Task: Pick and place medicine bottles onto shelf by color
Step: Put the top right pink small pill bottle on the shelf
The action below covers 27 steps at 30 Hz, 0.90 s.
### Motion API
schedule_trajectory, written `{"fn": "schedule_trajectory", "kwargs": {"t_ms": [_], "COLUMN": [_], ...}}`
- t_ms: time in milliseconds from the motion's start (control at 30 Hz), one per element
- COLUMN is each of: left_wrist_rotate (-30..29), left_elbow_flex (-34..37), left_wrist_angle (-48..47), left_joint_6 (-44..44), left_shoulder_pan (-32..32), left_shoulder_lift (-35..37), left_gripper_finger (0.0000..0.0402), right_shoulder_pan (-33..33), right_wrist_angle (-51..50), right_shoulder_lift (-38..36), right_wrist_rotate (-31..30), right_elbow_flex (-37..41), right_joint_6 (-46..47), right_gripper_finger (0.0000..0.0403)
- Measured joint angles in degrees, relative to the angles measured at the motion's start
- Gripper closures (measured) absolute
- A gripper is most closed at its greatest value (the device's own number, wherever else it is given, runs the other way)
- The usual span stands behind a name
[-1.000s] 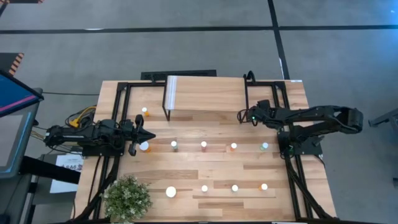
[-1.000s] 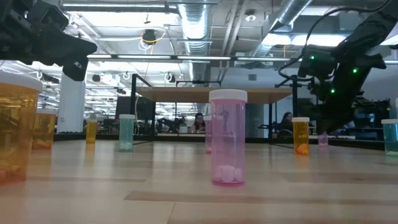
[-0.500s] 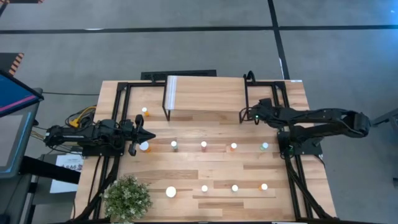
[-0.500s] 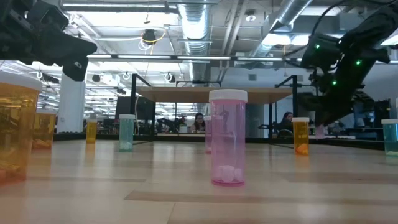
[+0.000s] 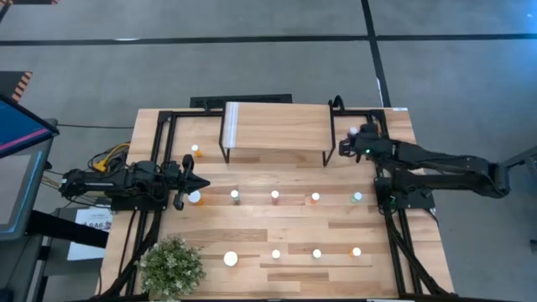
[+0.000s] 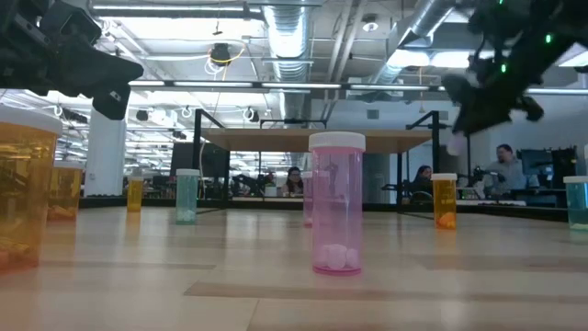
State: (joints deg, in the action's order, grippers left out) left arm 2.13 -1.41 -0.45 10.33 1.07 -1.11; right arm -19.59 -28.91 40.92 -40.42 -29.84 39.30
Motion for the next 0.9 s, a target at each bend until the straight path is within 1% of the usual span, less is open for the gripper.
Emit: {"fn": "schedule_trajectory", "kwargs": {"t_ms": [167,300,667,800,900], "left_wrist_rotate": [0.00,0.00,0.00,0.00,0.00], "left_elbow_flex": [0.01,0.01,0.02,0.00,0.02], "left_wrist_angle": [0.00,-0.02,0.00,0.00,-0.02], "left_joint_6": [0.00,0.00,0.00,0.00,0.00], "left_shoulder_pan": [0.01,0.01,0.01,0.00,-0.01], "left_shoulder_lift": [-0.01,0.01,0.01,-0.01,0.01], "left_gripper_finger": [0.0401,0.0401,0.0402,0.0401,0.0401], "right_shoulder_pan": [0.02,0.02,-0.40,-2.33,-4.17], "right_wrist_angle": [-0.63,-0.64,-0.63,-0.48,-0.83], "right_shoulder_lift": [-0.18,2.66,18.02,23.24,26.76], "right_wrist_rotate": [0.01,0.04,2.53,5.42,8.62], "right_elbow_flex": [-7.25,-12.84,-28.88,-33.13,-34.36], "right_joint_6": [-5.22,-8.45,-15.31,-17.03,-17.33], "right_gripper_finger": [0.0291,0.0291,0.0291,0.0291,0.0291]}}
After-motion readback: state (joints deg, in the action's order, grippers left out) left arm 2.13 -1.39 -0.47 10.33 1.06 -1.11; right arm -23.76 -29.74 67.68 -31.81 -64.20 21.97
